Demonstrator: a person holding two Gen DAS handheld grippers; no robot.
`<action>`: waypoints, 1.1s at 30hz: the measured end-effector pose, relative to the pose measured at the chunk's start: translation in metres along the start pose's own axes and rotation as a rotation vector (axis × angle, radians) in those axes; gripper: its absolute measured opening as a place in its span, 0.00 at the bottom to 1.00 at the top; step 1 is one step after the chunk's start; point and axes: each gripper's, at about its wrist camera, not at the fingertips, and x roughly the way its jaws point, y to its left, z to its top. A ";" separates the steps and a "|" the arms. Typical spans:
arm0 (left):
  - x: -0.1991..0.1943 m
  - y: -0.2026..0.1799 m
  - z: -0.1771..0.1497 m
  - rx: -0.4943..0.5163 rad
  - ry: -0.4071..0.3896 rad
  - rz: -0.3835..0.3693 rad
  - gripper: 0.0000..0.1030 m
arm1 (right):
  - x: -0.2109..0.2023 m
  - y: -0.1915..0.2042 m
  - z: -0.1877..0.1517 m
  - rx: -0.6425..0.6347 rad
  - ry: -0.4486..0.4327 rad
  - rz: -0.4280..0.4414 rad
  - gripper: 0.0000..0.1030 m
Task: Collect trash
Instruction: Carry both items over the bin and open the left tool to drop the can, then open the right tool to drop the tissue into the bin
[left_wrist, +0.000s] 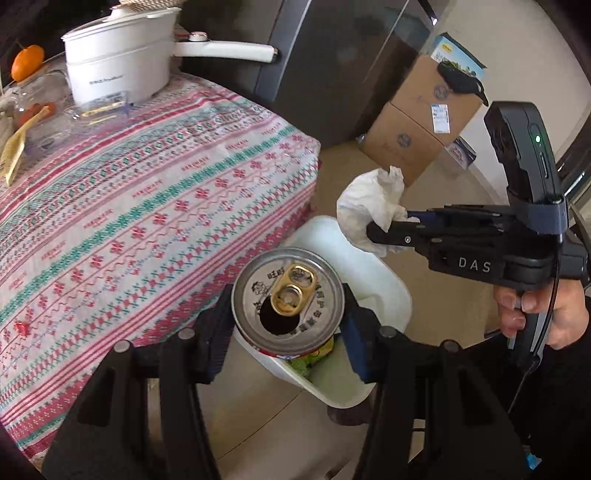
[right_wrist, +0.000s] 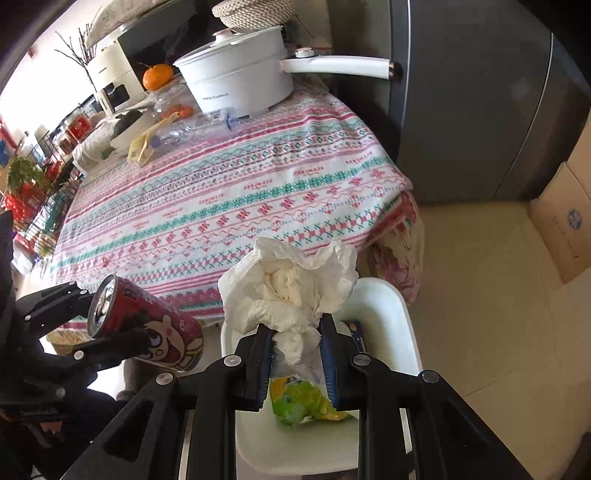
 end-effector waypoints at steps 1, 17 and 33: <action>0.005 -0.004 -0.001 0.009 0.011 -0.001 0.53 | 0.001 -0.005 -0.003 0.006 0.005 -0.005 0.24; 0.032 -0.037 -0.003 0.134 0.046 0.037 0.60 | -0.001 -0.045 -0.021 0.067 0.041 -0.029 0.24; -0.011 0.019 0.004 0.027 -0.029 0.148 0.72 | 0.016 -0.025 -0.021 0.022 0.113 -0.032 0.32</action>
